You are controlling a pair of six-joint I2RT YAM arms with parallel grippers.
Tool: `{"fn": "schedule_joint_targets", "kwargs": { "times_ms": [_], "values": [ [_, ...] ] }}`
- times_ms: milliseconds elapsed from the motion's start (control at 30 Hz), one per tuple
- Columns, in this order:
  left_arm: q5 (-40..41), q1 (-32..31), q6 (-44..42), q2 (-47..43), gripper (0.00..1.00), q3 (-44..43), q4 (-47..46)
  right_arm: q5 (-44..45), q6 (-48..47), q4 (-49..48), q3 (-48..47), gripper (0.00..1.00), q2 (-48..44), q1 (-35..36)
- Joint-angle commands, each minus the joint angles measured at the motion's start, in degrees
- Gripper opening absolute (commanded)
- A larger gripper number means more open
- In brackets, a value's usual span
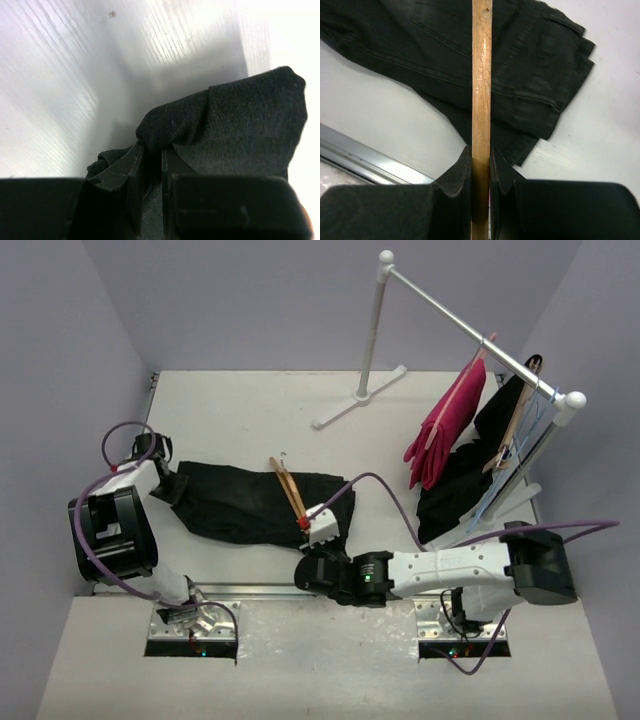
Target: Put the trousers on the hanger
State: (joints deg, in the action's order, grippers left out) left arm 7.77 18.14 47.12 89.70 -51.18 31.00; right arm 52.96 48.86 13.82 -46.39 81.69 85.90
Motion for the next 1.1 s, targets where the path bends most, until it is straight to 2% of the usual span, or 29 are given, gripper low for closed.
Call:
{"fn": "schedule_joint_targets", "kwargs": {
  "times_ms": [0, 33, 67, 133, 233, 333, 400, 500, 533, 600, 633, 700, 800, 900, 1067],
  "values": [
    [-7.21, -0.21, 6.95, -9.34, 0.00, 9.22, -6.63, -0.60, -10.09, -11.02, -12.00, 0.00, 8.16, -0.38],
    [-7.34, -0.21, 7.67, -11.96, 0.00, 9.39, -6.74, -0.48, -7.38, -9.02, -13.59, 0.00, 9.48, -0.39],
    [-10.21, -0.21, 9.08, -14.00, 0.00, 13.12, -9.15, 2.40, -4.25, -6.59, -15.32, 0.00, 10.66, -0.54],
    [-13.41, -0.37, 10.55, -21.92, 0.00, 17.03, -10.87, 5.27, 10.02, 5.12, -21.61, 0.00, 15.73, -0.70],
    [-15.64, -0.48, 10.98, -29.14, 0.00, 19.87, -10.43, 6.05, 23.51, 17.76, -28.86, 0.00, 21.65, -0.72],
    [-16.37, -0.48, 10.14, -32.00, 0.00, 19.09, -7.13, 8.38, 39.22, 33.92, -34.87, 0.00, 29.87, -0.65],
    [-16.75, -0.56, 8.96, -32.44, 0.00, 18.32, -5.76, 10.87, 55.13, 50.87, -40.33, 0.00, 34.06, -0.65],
    [-19.15, -0.48, 8.51, -32.11, 0.00, 19.61, -5.95, 12.43, 60.98, 56.95, -41.33, 0.00, 37.95, -1.16],
    [-19.96, -0.48, 8.51, -32.05, 0.00, 20.83, -6.24, 11.80, 60.29, 55.16, -39.77, 0.00, 38.64, -1.74],
    [-22.60, -0.48, 8.51, -32.48, 0.00, 22.26, -7.71, 9.72, 52.91, 45.22, -34.73, 0.00, 37.22, -2.57],
    [-23.24, -0.48, 8.42, -32.74, 0.00, 22.71, -8.24, 8.99, 46.89, 37.51, -31.61, 0.00, 35.62, -2.58],
    [-26.05, -0.48, 7.50, -33.03, 0.00, 22.89, -9.77, 5.00, 29.13, 11.48, -19.20, 0.00, 29.15, -2.63],
    [-29.71, -0.72, 5.76, -33.67, 0.00, 21.05, -10.53, -1.47, 16.29, -9.74, -8.49, 0.00, 23.67, -3.09],
    [-32.14, -1.19, 4.54, -37.13, 0.03, 18.69, -9.47, -2.97, 10.27, -18.20, -3.82, 0.00, 20.92, -3.20],
    [-31.85, -3.13, 4.66, -42.34, 0.07, 16.12, -8.23, -4.35, 10.48, -21.62, -1.01, 0.00, 17.80, -3.28]
  ]
}}
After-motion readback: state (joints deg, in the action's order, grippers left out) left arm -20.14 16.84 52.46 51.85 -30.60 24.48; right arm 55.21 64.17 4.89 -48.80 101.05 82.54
